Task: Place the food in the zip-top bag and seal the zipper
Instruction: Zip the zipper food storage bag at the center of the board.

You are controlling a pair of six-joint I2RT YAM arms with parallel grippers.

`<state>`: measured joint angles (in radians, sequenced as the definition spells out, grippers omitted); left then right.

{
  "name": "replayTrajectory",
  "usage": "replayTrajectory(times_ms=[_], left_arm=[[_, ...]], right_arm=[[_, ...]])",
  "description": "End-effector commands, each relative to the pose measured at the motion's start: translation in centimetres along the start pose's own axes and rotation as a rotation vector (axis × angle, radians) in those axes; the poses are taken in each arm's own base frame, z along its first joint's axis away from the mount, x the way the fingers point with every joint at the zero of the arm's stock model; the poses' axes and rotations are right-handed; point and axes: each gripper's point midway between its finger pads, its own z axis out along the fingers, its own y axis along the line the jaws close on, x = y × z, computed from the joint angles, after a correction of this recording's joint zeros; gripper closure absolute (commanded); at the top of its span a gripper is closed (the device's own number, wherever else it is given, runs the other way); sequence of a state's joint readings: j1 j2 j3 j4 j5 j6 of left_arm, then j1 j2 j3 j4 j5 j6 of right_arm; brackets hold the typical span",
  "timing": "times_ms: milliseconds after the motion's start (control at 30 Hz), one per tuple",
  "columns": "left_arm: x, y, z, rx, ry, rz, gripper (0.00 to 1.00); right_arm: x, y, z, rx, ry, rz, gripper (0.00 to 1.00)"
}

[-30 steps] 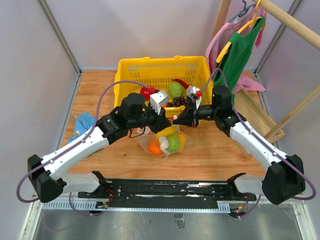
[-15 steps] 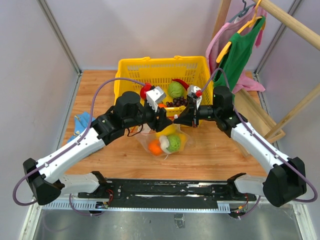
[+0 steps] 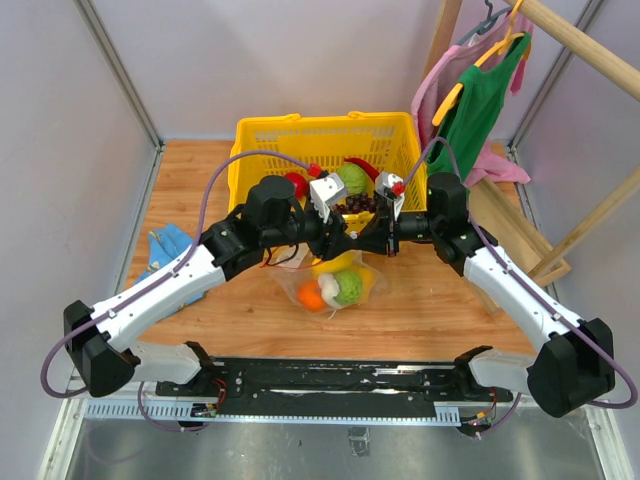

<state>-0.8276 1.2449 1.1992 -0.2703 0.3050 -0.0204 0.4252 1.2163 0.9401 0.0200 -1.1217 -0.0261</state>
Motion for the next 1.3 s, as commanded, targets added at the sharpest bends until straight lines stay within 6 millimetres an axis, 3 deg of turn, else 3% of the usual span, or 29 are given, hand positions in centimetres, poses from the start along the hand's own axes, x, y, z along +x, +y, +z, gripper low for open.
replayTrajectory(times_ms=[0,167,367,1067,1267], left_arm=[[-1.8,-0.7,0.6,0.067,-0.046,0.028,0.5],[-1.5,-1.0,0.9,0.097,-0.036,0.017,0.66],[-1.0,-0.7,0.8,0.083,-0.02,0.003,0.99],[2.3,1.5,-1.5,-0.06,0.076,-0.063,1.0],[1.0,0.7,-1.5,-0.012,0.031,-0.046,1.0]], right_arm=[[-2.1,1.1,-0.1,-0.024,-0.025,-0.077,0.99],[-2.1,1.3,-0.2,-0.024,-0.022,-0.084,0.99],[-2.1,1.1,-0.3,-0.01,-0.018,-0.083,0.99],[-2.3,-0.6,-1.3,0.098,-0.014,-0.057,0.99],[-2.6,0.2,-0.7,0.042,-0.018,-0.061,0.96]])
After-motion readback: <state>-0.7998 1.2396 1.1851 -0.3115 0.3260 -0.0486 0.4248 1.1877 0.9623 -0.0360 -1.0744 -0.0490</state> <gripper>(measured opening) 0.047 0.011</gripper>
